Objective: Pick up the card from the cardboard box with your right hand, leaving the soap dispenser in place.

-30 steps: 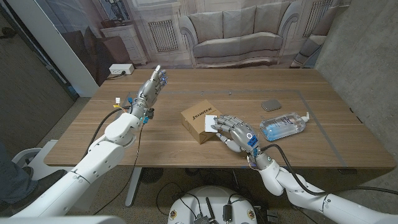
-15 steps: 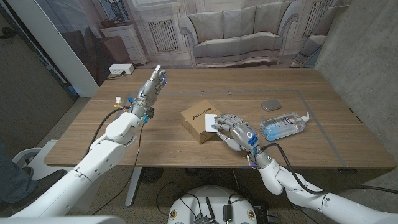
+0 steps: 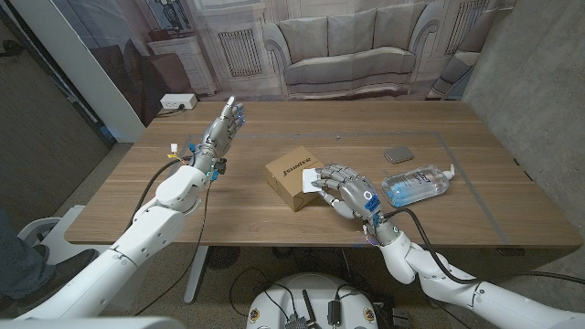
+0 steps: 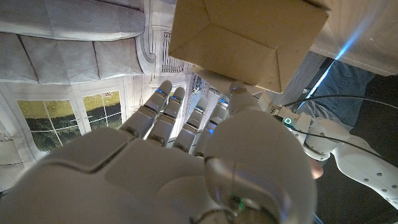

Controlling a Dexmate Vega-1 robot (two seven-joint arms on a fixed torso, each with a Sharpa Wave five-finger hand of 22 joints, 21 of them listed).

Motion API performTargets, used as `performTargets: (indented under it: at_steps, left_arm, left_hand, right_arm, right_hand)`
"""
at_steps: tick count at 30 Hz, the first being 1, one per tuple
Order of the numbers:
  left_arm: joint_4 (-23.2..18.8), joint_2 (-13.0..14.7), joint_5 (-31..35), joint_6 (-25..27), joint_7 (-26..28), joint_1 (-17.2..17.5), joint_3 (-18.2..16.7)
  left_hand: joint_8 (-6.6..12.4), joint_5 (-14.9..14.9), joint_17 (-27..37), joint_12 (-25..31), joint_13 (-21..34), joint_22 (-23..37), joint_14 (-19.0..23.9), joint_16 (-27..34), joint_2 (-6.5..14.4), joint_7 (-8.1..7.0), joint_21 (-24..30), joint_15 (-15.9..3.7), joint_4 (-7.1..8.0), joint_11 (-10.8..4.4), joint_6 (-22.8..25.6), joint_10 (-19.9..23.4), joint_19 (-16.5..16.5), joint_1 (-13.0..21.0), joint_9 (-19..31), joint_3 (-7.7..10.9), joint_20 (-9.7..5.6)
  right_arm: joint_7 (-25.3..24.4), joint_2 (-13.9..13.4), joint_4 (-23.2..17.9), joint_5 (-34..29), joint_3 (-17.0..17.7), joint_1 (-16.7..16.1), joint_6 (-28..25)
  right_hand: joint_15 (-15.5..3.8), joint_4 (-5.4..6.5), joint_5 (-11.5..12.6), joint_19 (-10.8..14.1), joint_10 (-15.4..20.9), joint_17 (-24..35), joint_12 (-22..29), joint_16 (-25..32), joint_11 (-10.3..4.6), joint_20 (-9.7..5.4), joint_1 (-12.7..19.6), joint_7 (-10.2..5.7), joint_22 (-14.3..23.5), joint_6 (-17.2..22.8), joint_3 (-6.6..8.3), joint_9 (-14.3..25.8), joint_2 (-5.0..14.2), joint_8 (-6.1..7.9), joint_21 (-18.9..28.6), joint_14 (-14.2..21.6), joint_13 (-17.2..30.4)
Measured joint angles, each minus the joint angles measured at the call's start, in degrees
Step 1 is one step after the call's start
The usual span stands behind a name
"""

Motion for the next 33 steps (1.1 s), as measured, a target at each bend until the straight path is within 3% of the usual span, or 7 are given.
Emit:
performTargets:
  at_steps: [17, 33]
  left_arm:
    - [0.65, -0.34, -0.11, -0.57, -0.21, -0.10, 0.16]
    - [0.55, -0.39, -0.12, -0.57, 0.22, 0.21, 0.15]
  left_hand:
    - [0.00, 0.00, 0.00, 0.00, 0.00, 0.00, 0.00, 0.00, 0.00, 0.00, 0.00, 0.00, 0.00, 0.00, 0.00, 0.00, 0.00, 0.00, 0.00, 0.00, 0.00]
    - [0.00, 0.00, 0.00, 0.00, 0.00, 0.00, 0.00, 0.00, 0.00, 0.00, 0.00, 0.00, 0.00, 0.00, 0.00, 0.00, 0.00, 0.00, 0.00, 0.00, 0.00]
  right_arm:
    - [-0.05, -0.82, -1.61, 0.27, 1.00, -0.53, 0.87]
    - [0.36, -0.95, -1.93, 0.57, 1.86, -0.43, 2.37]
  right_hand:
    - [-0.07, 0.36, -1.12, 0.00, 1.56, -0.01, 0.44, -0.01, 0.13, 0.00, -0.54, -0.11, -0.01, 5.64, -0.11, 0.19, 0.54, 2.35, -0.02, 1.17, 0.01]
    - [-0.19, 0.36, -1.56, 0.00, 2.66, -0.15, 0.44, -0.01, 0.00, 0.00, -0.21, 0.01, -0.01, 7.58, -0.11, 0.53, 0.85, 3.18, 0.31, 1.85, 0.01]
